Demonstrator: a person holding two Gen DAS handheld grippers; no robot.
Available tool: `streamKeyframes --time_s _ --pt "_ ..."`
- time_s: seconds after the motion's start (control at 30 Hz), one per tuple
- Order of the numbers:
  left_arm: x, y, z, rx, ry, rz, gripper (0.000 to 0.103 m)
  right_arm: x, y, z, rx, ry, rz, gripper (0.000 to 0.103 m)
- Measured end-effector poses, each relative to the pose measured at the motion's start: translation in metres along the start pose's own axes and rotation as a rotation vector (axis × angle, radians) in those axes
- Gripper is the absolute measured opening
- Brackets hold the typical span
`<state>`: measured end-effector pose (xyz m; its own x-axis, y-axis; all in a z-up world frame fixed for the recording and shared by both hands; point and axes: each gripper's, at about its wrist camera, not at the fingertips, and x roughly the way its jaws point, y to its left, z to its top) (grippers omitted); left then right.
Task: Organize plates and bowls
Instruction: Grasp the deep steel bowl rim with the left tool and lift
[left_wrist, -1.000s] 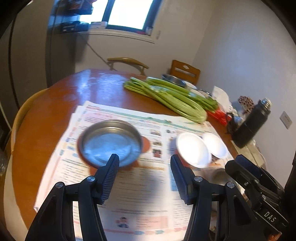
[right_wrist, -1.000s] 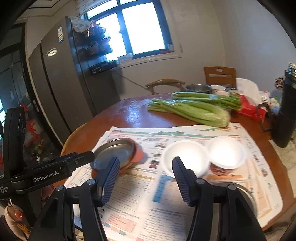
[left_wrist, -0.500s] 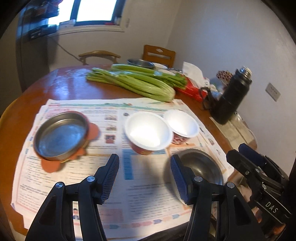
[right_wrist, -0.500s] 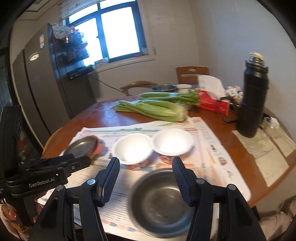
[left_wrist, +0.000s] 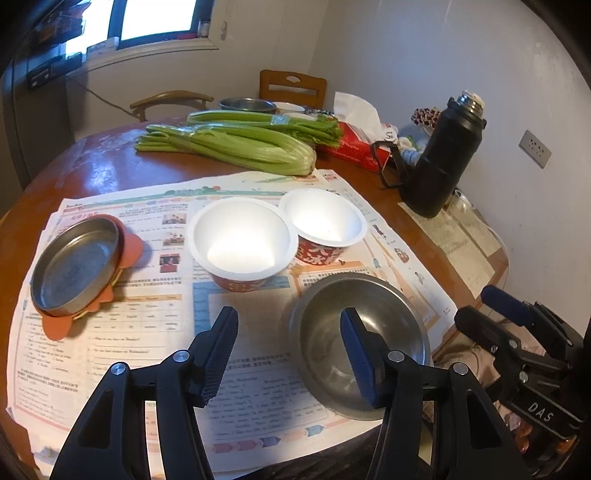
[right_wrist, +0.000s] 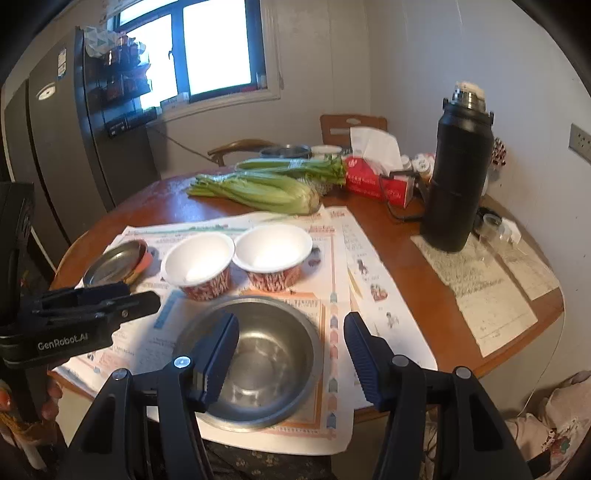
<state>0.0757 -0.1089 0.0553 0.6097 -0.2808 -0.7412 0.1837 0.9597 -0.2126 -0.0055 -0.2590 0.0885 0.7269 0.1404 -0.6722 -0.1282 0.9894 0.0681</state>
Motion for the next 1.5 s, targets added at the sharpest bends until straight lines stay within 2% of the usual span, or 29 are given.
streamKeyframes --time_s 0.17,0.5,0.77,0.97,1.1,1.27,1.37,1.5 --pt "0.015 -0.008 -0.001 0.006 0.031 0.006 0.059 0.009 -0.009 -0.013 0.004 0.04 -0.006 0.059" --pt "0.049 -0.016 -0.009 0.005 0.11 0.025 0.059 0.037 -0.008 -0.028 -0.007 0.108 0.064 0.059" --pt "0.073 -0.02 -0.014 0.0 0.171 0.017 0.059 0.059 -0.016 -0.038 0.002 0.153 0.072 0.059" --pt "0.083 -0.022 -0.015 0.0 0.182 0.054 0.059 0.068 -0.015 -0.041 0.006 0.177 0.114 0.059" --pt "0.086 -0.023 -0.014 0.002 0.181 0.047 0.059 0.074 -0.009 -0.044 -0.015 0.185 0.116 0.058" --pt "0.091 -0.021 -0.014 -0.024 0.177 0.005 0.058 0.076 -0.002 -0.045 -0.042 0.177 0.11 0.057" --pt "0.093 -0.022 -0.014 -0.026 0.184 -0.018 0.052 0.077 0.001 -0.046 -0.055 0.179 0.108 0.057" --pt "0.093 -0.023 -0.014 -0.033 0.18 -0.02 0.051 0.078 0.002 -0.046 -0.06 0.179 0.102 0.057"
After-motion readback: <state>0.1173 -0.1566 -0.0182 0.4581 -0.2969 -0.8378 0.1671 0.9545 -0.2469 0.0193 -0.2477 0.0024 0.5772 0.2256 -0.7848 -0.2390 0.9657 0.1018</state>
